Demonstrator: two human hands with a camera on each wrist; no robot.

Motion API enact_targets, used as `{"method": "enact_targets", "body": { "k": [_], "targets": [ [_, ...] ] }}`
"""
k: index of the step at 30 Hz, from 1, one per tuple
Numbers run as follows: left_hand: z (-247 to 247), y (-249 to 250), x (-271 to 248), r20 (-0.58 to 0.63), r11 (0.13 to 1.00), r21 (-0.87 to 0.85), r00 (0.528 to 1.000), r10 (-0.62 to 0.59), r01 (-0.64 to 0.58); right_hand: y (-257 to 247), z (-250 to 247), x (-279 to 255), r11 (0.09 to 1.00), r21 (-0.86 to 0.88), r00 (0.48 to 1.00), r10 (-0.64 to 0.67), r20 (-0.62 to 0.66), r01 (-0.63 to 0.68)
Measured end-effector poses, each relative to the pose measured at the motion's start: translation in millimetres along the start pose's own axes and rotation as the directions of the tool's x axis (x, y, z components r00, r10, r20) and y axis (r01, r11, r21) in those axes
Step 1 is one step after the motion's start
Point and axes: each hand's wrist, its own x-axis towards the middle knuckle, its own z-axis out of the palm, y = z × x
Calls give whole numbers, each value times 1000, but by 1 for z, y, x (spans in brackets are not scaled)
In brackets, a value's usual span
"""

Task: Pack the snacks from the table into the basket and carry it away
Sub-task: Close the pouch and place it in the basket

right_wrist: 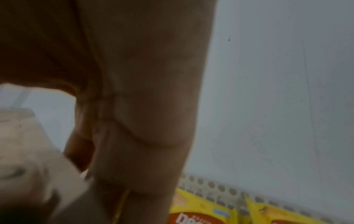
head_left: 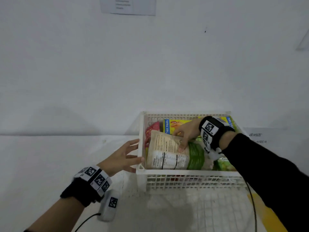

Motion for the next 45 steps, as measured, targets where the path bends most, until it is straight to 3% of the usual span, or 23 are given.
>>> {"method": "enact_targets", "body": {
  "k": [6, 11, 16, 21, 25, 30, 33, 34, 36, 38, 39, 40, 42, 45],
  "targets": [
    [3, -1, 0, -15, 1000, -1, 1000, -8, 8, 0, 20, 19, 998, -50, 989, -33, -144, 26],
    [2, -3, -2, -11, 1000, 14, 1000, -6, 7, 6, 28, 4, 987, -122, 910, -142, -390, 102],
    [2, -4, -2, -4, 1000, 21, 1000, 1, -1, 10, 44, -11, 978, -205, 968, -77, -238, 28],
    [2, -6, -2, -6, 1000, 22, 1000, 7, -7, 7, 57, -17, 948, -318, 964, -92, -250, 8],
    [1, -7, -3, -22, 999, 44, 1000, 3, -2, 2, 54, -51, 966, -257, 962, -102, -252, 35],
    [5, -3, -4, -44, 993, 117, 999, -1, 6, 19, 74, -88, 981, -155, 863, -178, -473, 117],
    [11, -2, -2, -89, 985, 174, 996, -2, 18, 47, 103, -94, 993, -34, 793, -113, -599, 116],
    [13, -2, -1, -106, 981, 193, 994, -3, 24, 61, 112, -92, 993, 12, 729, -79, -680, 119],
    [14, -3, 0, -129, 975, 218, 992, -8, 36, 93, 125, -90, 989, 110, 513, 44, -857, 99],
    [15, -5, 3, -153, 974, 221, 988, -19, 53, 125, 131, -89, 970, 242, 308, 240, -921, -32],
    [16, -5, 4, -167, 974, 217, 985, -32, 68, 138, 134, -90, 938, 322, 258, 345, -902, -128],
    [18, -3, 5, -175, 971, 223, 984, -46, 85, 150, 135, -90, 898, 392, 230, 431, -872, -198],
    [21, -1, 10, -167, 958, 263, 983, -71, 114, 166, 132, -89, 840, 484, 235, 536, -811, -245],
    [25, 2, 18, -157, 940, 315, 984, -82, 129, 182, 117, -84, 827, 528, 315, 562, -764, -194]
  ]
}}
